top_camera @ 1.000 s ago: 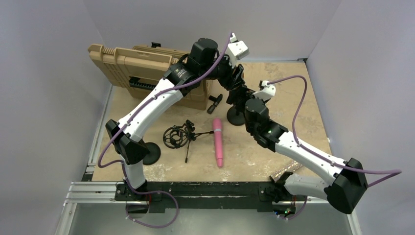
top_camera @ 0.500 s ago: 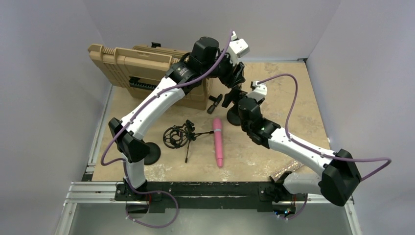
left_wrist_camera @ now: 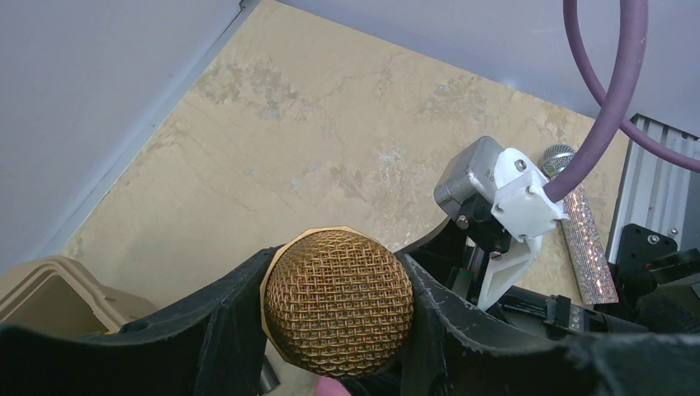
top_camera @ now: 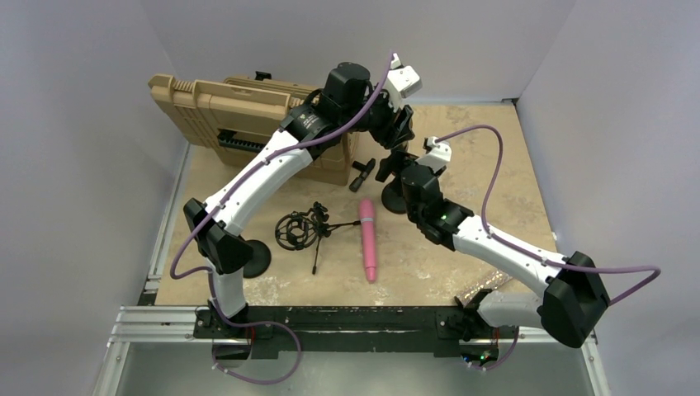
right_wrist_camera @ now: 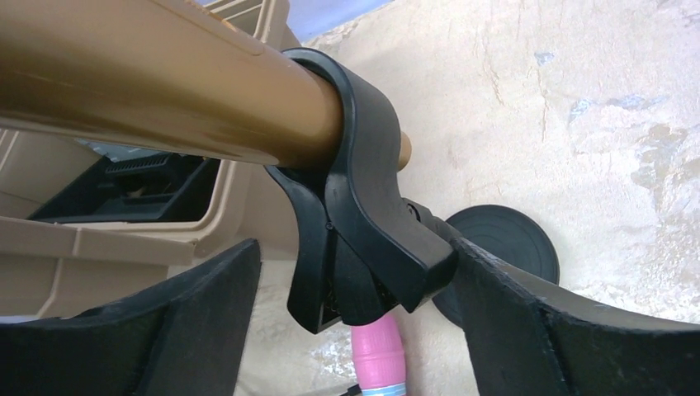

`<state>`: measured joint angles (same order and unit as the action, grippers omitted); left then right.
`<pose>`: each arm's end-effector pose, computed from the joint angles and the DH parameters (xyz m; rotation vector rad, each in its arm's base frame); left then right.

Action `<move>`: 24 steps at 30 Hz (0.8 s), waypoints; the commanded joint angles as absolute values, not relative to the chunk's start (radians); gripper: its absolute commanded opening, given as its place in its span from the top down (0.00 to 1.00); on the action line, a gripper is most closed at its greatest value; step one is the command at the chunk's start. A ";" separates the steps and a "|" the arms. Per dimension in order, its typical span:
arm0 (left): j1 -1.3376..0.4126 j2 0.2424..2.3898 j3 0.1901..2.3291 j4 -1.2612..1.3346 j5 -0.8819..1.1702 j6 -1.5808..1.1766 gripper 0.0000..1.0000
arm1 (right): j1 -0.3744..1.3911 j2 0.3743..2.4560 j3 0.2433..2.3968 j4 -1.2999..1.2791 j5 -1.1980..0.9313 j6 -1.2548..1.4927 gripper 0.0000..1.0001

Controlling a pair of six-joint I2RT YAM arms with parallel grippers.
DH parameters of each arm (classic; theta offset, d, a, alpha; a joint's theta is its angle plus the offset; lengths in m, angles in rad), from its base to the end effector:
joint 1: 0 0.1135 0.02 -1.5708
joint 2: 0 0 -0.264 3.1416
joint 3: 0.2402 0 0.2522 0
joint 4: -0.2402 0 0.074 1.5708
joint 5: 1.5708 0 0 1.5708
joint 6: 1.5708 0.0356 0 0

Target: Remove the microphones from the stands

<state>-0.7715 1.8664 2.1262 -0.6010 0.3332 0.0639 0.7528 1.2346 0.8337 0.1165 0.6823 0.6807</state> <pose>0.2927 -0.3009 0.4509 1.0076 1.6968 -0.7885 0.2193 0.1746 0.2939 0.4016 1.7623 0.3925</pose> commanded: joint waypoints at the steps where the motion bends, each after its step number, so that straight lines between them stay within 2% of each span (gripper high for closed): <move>1: -0.780 1.855 2.162 -0.571 0.370 0.040 1.00 | 0.762 1.191 0.851 0.184 0.701 0.693 0.27; 3: -0.779 1.854 2.161 -0.569 0.370 0.039 1.00 | 0.762 1.188 0.846 0.187 0.703 0.683 0.41; 5: -0.779 1.856 2.164 -0.563 0.369 0.037 1.00 | 0.762 1.189 0.842 0.184 0.692 0.684 0.51; 12: -0.785 1.888 2.202 -0.547 0.367 -0.006 1.00 | 0.762 1.201 0.825 0.198 0.662 0.681 0.70; 17: -0.791 1.883 2.201 -0.543 0.335 -0.016 1.00 | 0.762 1.210 0.816 0.222 0.624 0.663 1.00; 24: -0.792 1.879 2.206 -0.530 0.315 -0.015 1.00 | 0.762 1.192 0.796 0.255 0.556 0.634 1.00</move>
